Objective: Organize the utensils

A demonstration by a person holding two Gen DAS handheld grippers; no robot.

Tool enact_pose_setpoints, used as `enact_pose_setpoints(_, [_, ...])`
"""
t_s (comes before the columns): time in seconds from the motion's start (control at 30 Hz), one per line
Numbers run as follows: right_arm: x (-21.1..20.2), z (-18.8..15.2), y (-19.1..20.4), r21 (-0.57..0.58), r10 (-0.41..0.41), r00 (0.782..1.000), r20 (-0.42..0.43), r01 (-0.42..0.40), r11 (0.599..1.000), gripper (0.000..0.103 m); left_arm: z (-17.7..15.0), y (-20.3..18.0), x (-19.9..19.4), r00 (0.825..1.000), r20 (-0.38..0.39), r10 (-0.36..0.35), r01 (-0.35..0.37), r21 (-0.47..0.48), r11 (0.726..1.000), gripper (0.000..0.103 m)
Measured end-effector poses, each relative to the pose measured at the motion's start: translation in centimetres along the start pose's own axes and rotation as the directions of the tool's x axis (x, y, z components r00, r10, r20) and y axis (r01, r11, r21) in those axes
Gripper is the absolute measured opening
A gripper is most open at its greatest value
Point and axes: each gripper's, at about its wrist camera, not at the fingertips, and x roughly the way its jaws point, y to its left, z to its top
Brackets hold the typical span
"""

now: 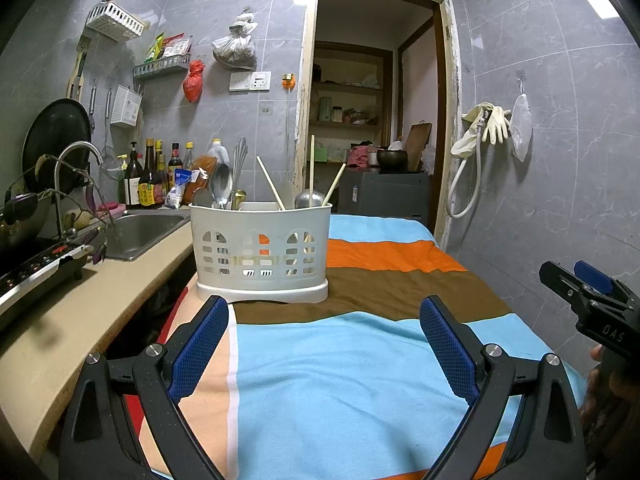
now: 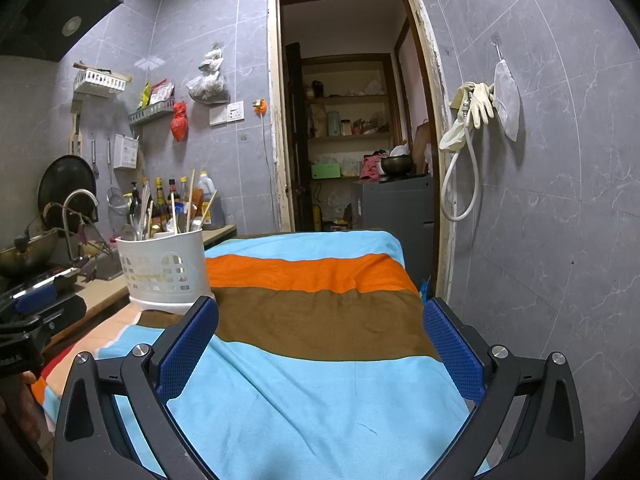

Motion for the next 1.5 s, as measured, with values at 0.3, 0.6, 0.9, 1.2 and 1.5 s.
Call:
enact_pose_setpoints(0.3, [0.01, -0.03, 0.03, 0.001, 0.000, 1.000, -0.001, 0.000, 1.000, 0.103, -0.09, 0.19, 0.02, 1.000, -0.003, 0.001, -0.001, 0.002, 1.000, 0.094])
enact_pose_setpoints(0.6, [-0.09, 0.14, 0.26, -0.003, 0.001, 1.000, 0.000, -0.001, 1.000, 0.103, -0.18, 0.22, 0.12, 1.000, -0.004, 0.002, -0.002, 0.002, 1.000, 0.094])
enact_pose_setpoints(0.9, [-0.09, 0.14, 0.28, -0.002, 0.001, 1.000, -0.001, -0.001, 1.000, 0.103, -0.10, 0.18, 0.14, 1.000, -0.004, 0.002, -0.002, 0.001, 1.000, 0.094])
enact_pose_setpoints(1.2, [-0.09, 0.13, 0.27, -0.002, 0.001, 1.000, -0.001, -0.001, 1.000, 0.103, -0.12, 0.26, 0.15, 1.000, -0.005, 0.002, -0.002, 0.001, 1.000, 0.094])
enact_pose_setpoints(1.5, [-0.10, 0.13, 0.29, -0.001, 0.001, 1.000, -0.001, -0.001, 1.000, 0.103, -0.07, 0.28, 0.14, 1.000, -0.005, 0.001, -0.001, 0.002, 1.000, 0.094])
